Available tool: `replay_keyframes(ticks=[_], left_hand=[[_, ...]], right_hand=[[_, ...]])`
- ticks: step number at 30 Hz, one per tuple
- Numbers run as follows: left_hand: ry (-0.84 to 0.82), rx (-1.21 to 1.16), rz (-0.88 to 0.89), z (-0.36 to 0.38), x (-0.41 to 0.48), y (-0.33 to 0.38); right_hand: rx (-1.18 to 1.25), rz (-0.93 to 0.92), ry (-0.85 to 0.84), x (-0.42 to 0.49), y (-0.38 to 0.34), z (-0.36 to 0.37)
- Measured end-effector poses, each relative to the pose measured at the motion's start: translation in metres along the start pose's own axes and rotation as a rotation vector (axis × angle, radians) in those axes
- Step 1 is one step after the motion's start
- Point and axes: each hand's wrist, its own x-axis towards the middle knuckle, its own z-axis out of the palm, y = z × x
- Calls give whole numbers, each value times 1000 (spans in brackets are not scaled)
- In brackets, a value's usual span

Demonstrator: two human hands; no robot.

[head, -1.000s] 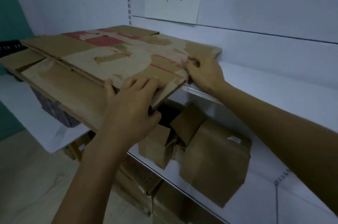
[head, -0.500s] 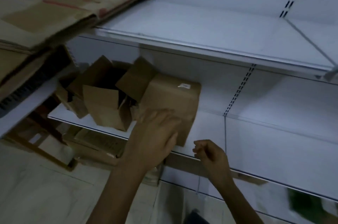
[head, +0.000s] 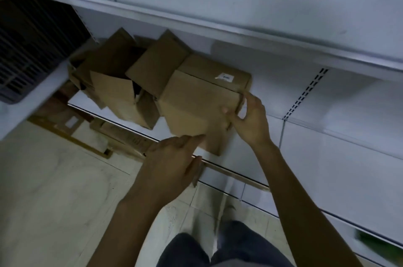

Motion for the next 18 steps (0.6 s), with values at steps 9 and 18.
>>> replay_keyframes(ticks=[9, 18], left_hand=[[54, -19, -88, 21, 12, 3], [-204, -108, 224, 9, 53, -14]], right_hand=[[95, -66, -18, -2, -19, -6], [-342, -433, 377, -142, -32, 4]])
